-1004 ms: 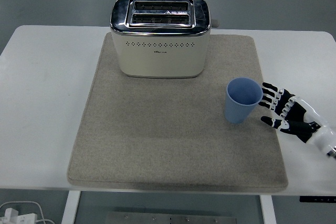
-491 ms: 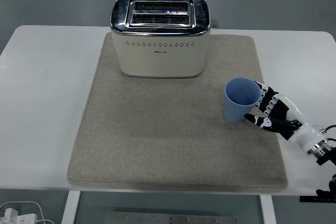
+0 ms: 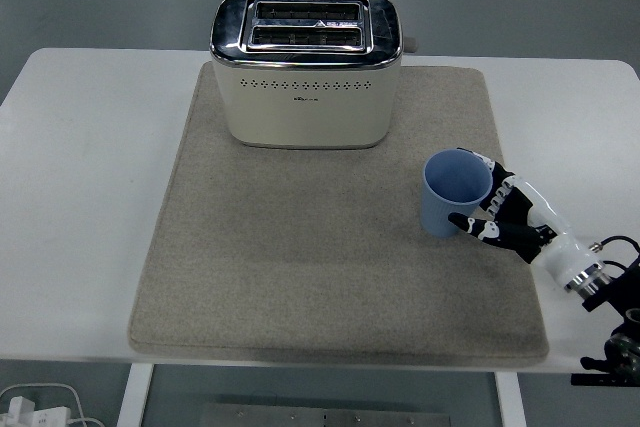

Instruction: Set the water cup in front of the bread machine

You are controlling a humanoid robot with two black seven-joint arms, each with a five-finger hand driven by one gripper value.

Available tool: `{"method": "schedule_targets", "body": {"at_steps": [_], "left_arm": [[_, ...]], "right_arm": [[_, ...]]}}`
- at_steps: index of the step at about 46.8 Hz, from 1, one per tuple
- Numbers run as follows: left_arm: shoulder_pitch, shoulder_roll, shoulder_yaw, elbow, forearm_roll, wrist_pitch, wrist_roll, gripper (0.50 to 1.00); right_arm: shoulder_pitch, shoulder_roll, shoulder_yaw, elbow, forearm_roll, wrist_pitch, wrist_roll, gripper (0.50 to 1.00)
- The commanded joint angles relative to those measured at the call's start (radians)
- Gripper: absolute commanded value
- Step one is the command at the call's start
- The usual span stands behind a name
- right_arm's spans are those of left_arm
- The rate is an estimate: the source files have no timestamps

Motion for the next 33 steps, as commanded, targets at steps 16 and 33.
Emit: {"method": "schedule_targets", "body": {"at_steps": [16,33], "left_arm": [[-0.001,0.000,0.001,0.000,0.000,0.000,0.000,1.000],[-0.001,0.000,-0.001,0.000,-0.001,0.000,0.000,1.000]], "right_arm": [[0.015,0.049,-0.005,-0.023,-0.011,0.000,0.000,0.913],[0.037,0.095,-0.017,-0.043,-0.012,0.000,0.000,0.924]]}}
